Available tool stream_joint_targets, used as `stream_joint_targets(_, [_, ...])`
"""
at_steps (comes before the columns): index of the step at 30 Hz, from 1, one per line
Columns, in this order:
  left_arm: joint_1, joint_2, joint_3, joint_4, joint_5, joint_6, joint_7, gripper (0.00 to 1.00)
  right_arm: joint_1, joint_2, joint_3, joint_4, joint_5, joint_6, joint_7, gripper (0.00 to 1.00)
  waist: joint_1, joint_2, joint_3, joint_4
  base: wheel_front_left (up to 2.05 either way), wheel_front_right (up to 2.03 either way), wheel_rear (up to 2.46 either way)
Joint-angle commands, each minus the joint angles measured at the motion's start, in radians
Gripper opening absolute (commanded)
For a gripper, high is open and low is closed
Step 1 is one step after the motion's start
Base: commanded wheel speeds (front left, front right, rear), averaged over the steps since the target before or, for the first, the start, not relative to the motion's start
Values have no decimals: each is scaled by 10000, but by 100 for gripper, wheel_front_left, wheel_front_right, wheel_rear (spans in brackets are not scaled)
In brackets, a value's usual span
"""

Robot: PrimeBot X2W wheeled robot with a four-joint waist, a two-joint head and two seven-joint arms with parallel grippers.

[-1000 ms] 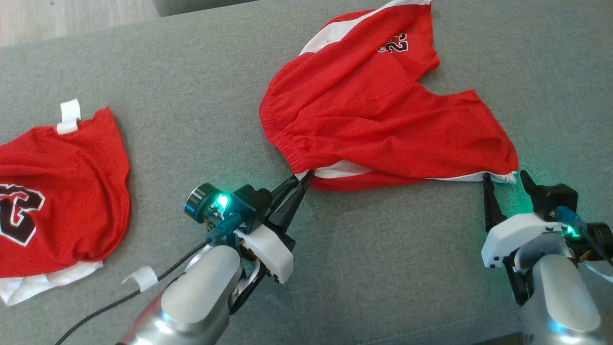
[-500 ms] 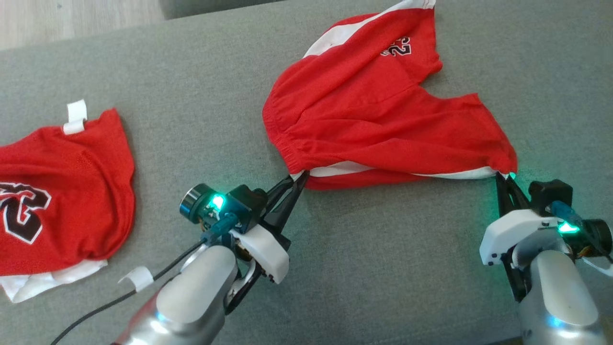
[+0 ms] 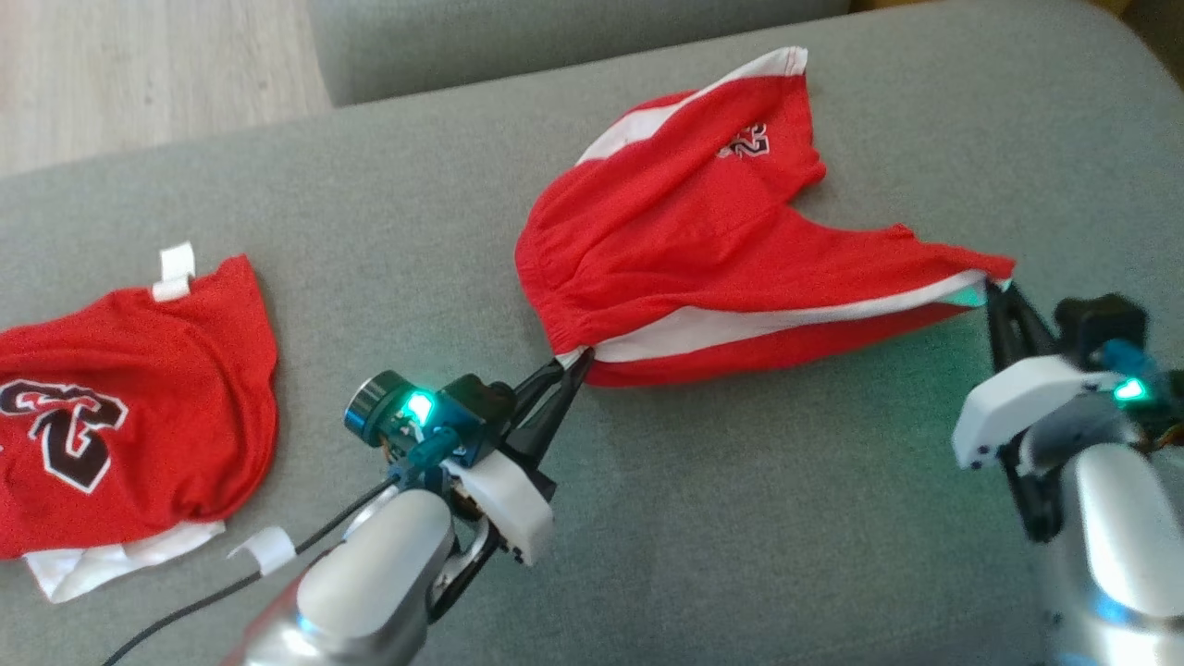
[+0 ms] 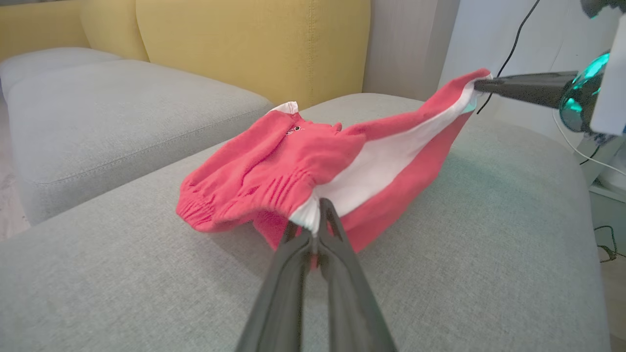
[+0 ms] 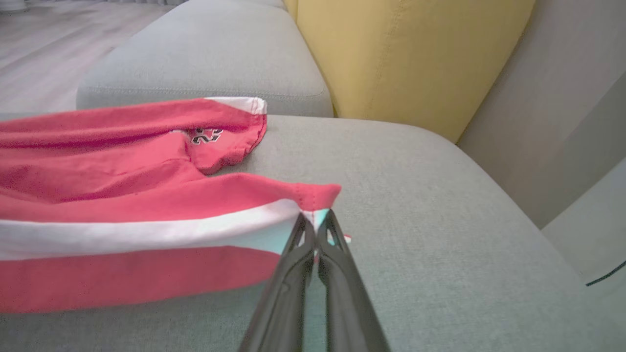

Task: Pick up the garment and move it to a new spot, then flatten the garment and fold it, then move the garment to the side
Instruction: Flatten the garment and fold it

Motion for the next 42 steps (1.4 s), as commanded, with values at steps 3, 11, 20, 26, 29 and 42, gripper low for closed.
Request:
stream_joint_targets(3, [-294, 420, 215, -390, 62, -5, -19, 0, -252, -418, 437, -842, 496, -7, 250, 0, 0, 0, -329, 23, 0, 0, 0])
stream_joint_targets(11, [-1852, 1545, -30, -1087, 169, -351, 861, 0, -1231, -1054, 968, -1738, 2119, -7, 824, 0, 0, 0, -993, 140, 0, 0, 0])
stream_joint_targets(20, [-5007, 2632, -425, -1368, -919, -433, 2015, 0, -3496, -826, 694, -2083, 2770, -7, 320, 0, 0, 0, -1559, 80, 0, 0, 0])
stream_joint_targets(26, [-5661, 2872, -735, -1359, -2007, -435, 2250, 0, -3650, -656, 600, -2227, 2429, -7, 428, 0, 0, 0, -1789, 187, 0, 0, 0])
stream_joint_targets(29, [-5378, 2949, -795, -1607, -2686, -435, 2458, 0, -3248, -723, 655, -2460, 2422, -7, 780, 0, 0, 0, -1771, 306, 0, 0, 0])
stream_joint_targets(42, [-4788, 3295, 171, -2143, -4863, 39, 3450, 0, -3249, -1187, 1223, -2789, 2307, -7, 2113, 0, 0, 0, -347, 404, 0, 0, 0])
